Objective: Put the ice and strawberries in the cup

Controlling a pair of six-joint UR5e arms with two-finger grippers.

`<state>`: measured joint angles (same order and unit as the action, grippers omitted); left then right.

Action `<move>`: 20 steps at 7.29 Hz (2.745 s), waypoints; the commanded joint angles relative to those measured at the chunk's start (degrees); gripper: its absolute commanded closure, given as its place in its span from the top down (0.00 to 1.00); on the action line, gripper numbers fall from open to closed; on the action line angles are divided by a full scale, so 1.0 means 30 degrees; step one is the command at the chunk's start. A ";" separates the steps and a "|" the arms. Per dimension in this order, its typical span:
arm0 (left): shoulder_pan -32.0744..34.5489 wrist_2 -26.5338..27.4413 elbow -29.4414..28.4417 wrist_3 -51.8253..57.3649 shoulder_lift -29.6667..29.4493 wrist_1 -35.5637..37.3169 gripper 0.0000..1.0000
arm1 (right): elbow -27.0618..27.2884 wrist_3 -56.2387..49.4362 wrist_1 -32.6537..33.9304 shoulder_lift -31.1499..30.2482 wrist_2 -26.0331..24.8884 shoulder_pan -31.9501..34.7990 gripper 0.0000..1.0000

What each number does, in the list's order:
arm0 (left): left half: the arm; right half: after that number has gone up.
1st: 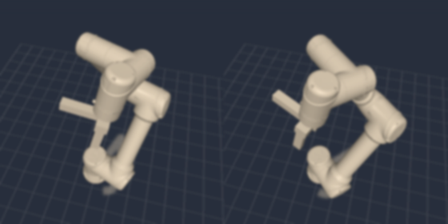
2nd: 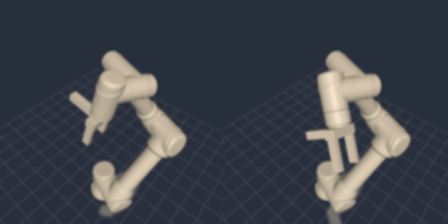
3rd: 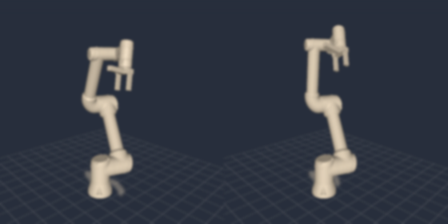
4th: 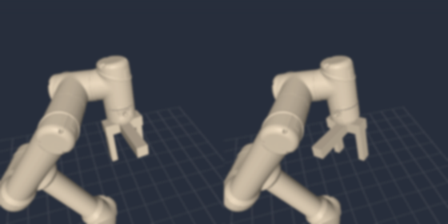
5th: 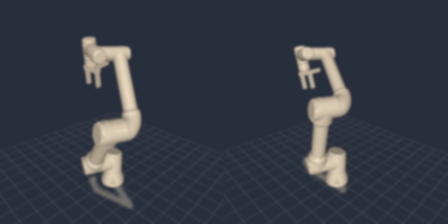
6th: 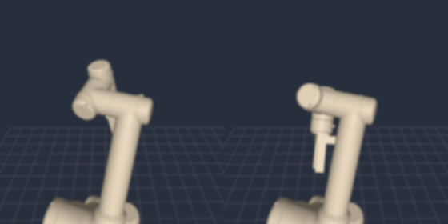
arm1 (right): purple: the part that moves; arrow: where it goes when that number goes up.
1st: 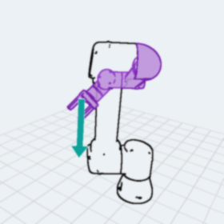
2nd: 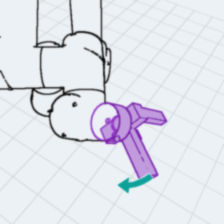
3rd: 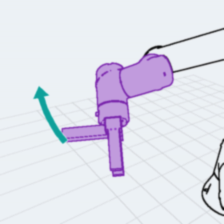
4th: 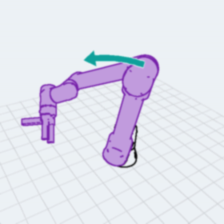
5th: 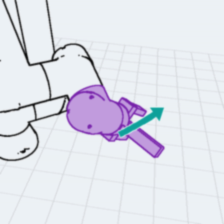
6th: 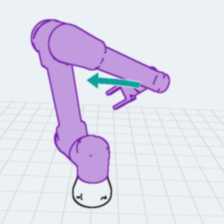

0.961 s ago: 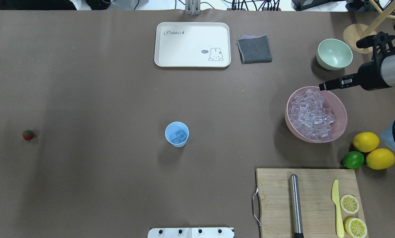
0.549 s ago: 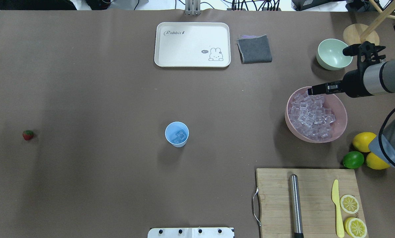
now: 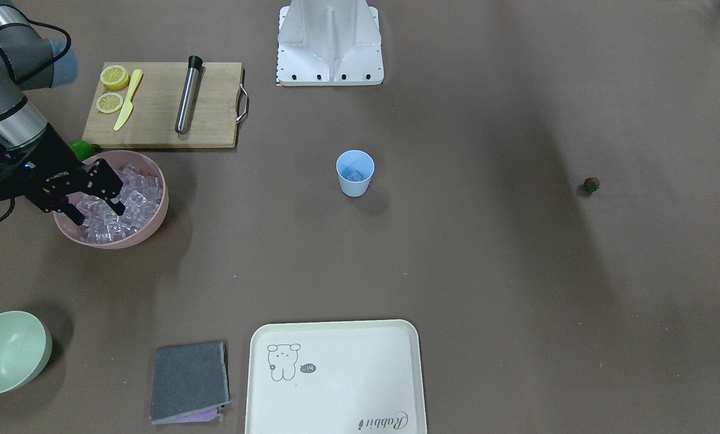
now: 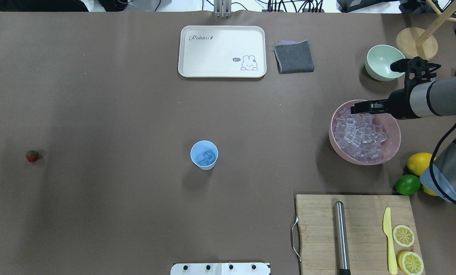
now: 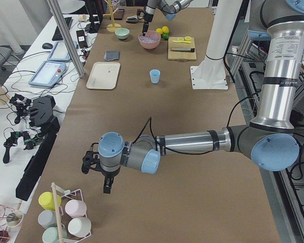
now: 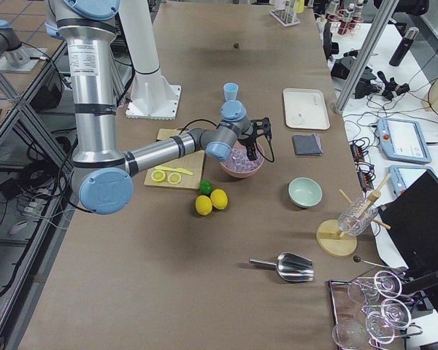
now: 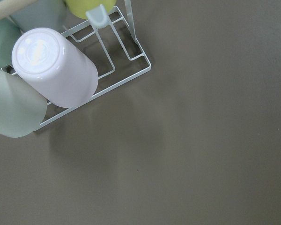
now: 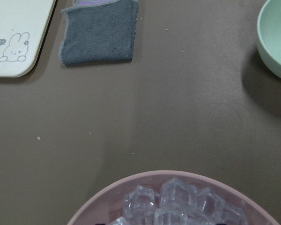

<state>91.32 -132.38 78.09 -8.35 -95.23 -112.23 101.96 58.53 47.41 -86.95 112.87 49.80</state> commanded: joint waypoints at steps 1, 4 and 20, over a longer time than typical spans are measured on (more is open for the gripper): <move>0.0000 0.0004 -0.0013 0.0001 -0.0101 -0.0002 0.98 | -0.0148 0.1316 0.0017 0.0007 -0.1027 -0.0427 0.85; -0.0029 0.0004 0.0046 0.0001 -0.0131 -0.0002 0.98 | -0.0296 0.2458 0.0047 0.0154 -0.1876 -0.0778 0.85; -0.0058 0.0004 -0.0013 -0.0029 -0.0102 -0.0471 0.98 | -0.0385 0.2521 0.0047 0.0242 -0.2438 -0.1191 0.00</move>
<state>91.17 -132.36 78.08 -8.44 -95.49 -113.67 100.49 66.15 47.55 -86.22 105.48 46.00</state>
